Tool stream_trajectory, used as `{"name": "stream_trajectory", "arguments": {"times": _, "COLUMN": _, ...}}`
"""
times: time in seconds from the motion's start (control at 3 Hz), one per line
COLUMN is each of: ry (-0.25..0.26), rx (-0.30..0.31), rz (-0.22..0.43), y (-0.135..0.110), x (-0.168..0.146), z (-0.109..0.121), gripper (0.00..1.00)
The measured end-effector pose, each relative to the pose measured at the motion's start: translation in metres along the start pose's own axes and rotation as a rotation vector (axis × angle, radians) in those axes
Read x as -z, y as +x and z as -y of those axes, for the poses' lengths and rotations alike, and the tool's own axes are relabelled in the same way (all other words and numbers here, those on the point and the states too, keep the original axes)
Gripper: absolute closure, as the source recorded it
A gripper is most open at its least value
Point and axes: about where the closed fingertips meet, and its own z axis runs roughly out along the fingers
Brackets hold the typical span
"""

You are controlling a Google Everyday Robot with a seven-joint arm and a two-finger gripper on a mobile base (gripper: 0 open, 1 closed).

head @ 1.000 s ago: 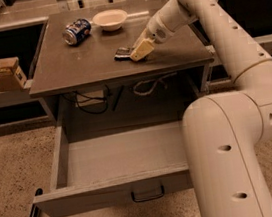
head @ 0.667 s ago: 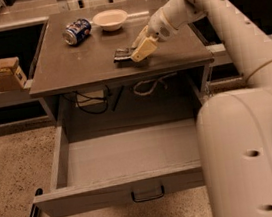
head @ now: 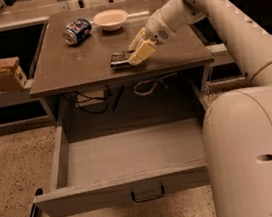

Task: Place rxbar chocolate into top drawer

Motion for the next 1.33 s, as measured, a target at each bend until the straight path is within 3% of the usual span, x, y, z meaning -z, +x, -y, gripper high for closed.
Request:
{"name": "stream_trajectory", "arguments": {"times": 0.67, "ry": -0.186, "rx": 0.154, "rz": -0.074, "y": -0.003, "x": -0.047, "z": -0.05, "gripper": 1.0}}
{"name": "stream_trajectory", "arguments": {"times": 1.0, "ry": -0.187, "rx": 0.155, "rz": -0.074, "y": -0.005, "x": -0.045, "z": -0.05, "gripper": 1.0}}
{"name": "stream_trajectory", "arguments": {"times": 1.33, "ry": -0.229, "rx": 0.306, "rz": -0.092, "y": -0.022, "x": -0.046, "z": -0.08, "gripper": 1.0}}
